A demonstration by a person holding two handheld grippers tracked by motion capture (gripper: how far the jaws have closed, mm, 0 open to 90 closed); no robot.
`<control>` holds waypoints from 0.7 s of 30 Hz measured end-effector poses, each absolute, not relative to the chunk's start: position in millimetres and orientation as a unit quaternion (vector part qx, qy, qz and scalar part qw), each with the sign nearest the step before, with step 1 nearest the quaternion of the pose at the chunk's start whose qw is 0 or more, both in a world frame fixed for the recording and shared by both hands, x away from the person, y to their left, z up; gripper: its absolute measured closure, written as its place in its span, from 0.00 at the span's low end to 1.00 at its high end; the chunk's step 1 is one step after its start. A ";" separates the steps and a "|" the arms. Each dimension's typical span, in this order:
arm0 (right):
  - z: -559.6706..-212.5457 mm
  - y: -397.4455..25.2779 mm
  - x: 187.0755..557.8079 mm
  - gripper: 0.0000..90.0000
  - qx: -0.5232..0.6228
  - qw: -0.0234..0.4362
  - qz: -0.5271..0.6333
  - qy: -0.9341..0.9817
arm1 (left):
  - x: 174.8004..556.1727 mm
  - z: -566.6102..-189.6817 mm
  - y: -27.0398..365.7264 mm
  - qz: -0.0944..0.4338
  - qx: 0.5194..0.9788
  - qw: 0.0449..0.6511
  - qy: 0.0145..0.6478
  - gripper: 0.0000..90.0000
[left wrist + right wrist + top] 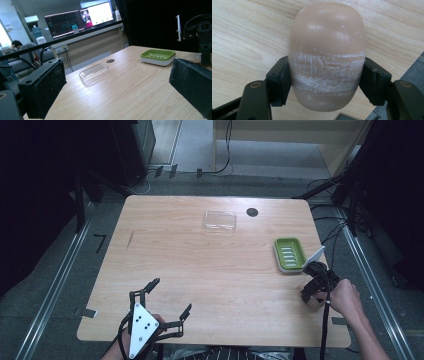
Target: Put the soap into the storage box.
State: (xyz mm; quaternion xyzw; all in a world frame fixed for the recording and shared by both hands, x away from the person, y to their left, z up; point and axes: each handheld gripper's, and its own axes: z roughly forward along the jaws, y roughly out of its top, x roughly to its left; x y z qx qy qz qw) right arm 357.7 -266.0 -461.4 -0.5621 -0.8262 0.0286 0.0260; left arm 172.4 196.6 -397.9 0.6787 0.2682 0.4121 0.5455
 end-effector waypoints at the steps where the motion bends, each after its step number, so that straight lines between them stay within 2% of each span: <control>1: -461.1 -265.8 357.6 0.37 -0.562 0.027 0.029 -0.826 | 172.4 -397.9 196.4 0.412 0.679 0.546 0.268 0.01; 21: -447.6 -264.3 366.4 0.37 -0.546 0.040 0.043 -0.836 | 172.8 -398.0 196.4 0.412 0.679 0.546 0.268 0.01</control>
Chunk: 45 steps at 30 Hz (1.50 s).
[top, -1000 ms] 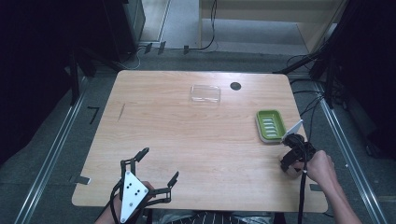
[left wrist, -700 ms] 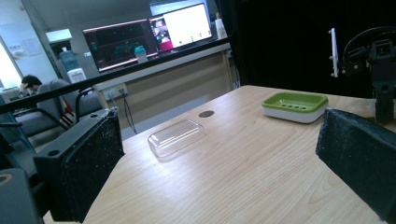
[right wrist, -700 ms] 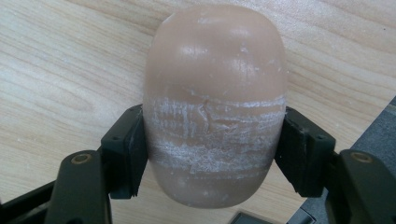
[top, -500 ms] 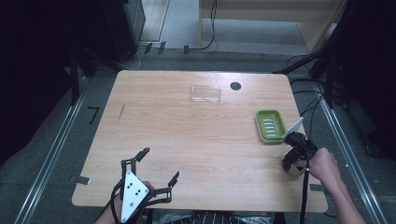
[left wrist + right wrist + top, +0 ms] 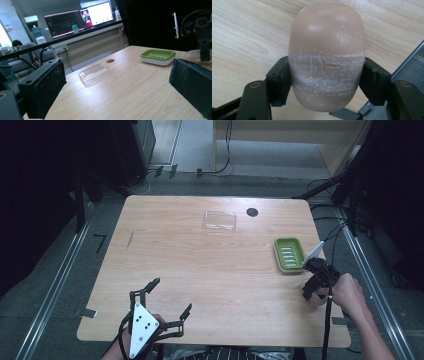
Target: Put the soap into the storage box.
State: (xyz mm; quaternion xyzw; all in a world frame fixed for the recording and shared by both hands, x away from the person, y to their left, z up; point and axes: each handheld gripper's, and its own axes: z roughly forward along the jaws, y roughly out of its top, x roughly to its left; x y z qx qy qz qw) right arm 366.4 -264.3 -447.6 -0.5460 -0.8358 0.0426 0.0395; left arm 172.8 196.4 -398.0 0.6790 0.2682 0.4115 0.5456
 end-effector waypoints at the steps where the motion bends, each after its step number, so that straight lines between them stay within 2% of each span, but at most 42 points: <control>1: -446.9 -263.8 366.9 0.37 -0.547 0.039 0.042 -0.835 | 172.8 -398.0 196.4 0.412 0.679 0.545 0.269 0.01; 45: -420.7 -252.0 392.1 0.37 -0.532 0.029 0.036 -0.845 | 173.2 -398.2 196.5 0.411 0.678 0.546 0.269 0.01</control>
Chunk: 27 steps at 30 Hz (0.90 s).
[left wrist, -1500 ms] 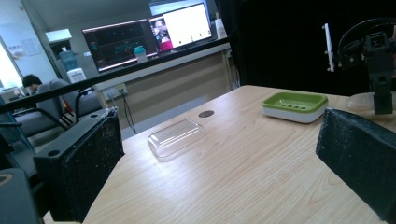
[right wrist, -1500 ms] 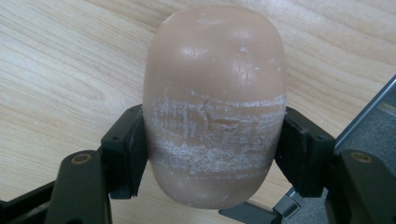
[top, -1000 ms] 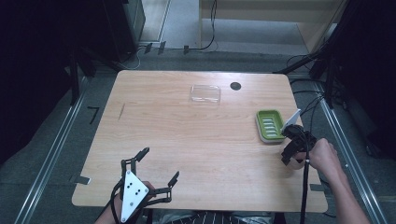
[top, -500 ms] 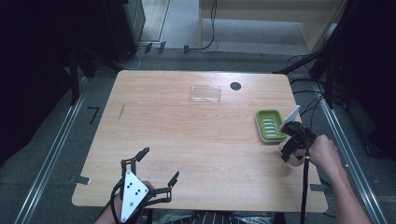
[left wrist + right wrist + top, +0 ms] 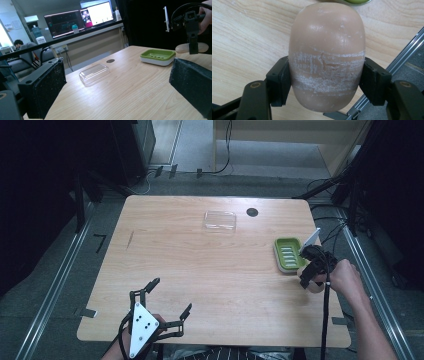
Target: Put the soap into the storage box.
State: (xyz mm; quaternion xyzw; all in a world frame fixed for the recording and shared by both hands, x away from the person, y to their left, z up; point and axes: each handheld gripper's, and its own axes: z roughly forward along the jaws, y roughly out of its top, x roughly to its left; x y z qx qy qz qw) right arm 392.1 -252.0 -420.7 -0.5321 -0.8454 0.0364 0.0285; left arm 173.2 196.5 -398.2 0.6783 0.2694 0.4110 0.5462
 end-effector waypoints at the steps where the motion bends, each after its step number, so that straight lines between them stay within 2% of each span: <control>1: -419.9 -251.9 393.2 0.37 -0.529 0.028 0.037 -0.847 | 173.2 -398.2 196.6 0.411 0.678 0.546 0.270 0.01; 27: -405.7 -245.1 416.6 0.37 -0.525 0.019 0.026 -0.850 | 172.9 -398.2 196.7 0.411 0.679 0.546 0.268 0.01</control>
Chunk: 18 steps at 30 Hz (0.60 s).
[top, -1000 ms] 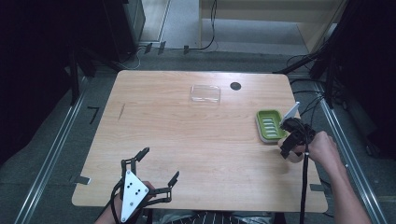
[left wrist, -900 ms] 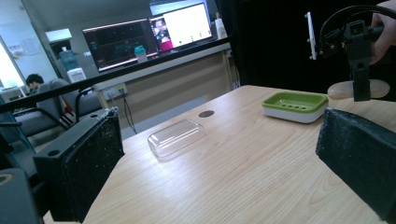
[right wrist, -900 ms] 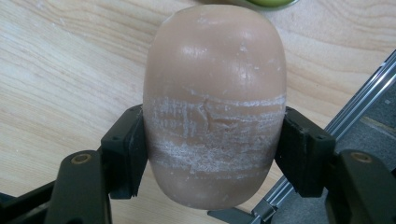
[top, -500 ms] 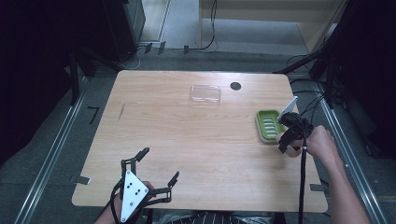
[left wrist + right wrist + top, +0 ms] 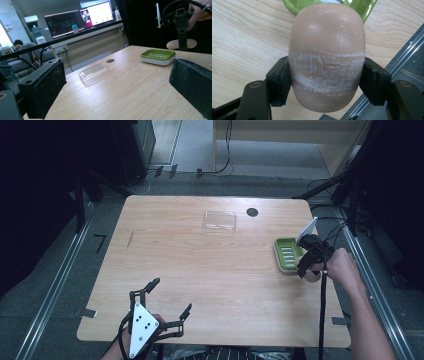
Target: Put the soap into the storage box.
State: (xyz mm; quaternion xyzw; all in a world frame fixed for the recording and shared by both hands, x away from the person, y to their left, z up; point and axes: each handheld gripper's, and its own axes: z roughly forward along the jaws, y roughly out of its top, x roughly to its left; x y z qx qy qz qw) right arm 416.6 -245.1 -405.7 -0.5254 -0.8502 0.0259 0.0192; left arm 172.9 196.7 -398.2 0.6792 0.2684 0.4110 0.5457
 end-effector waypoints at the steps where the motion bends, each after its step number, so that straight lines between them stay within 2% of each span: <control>1: -405.8 -245.3 417.4 0.37 -0.525 0.018 0.026 -0.851 | 172.9 -398.2 196.7 0.411 0.680 0.545 0.268 0.01; 18: -400.3 -237.8 432.7 0.37 -0.518 0.014 0.021 -0.855 | 173.0 -398.3 196.6 0.411 0.680 0.544 0.268 0.01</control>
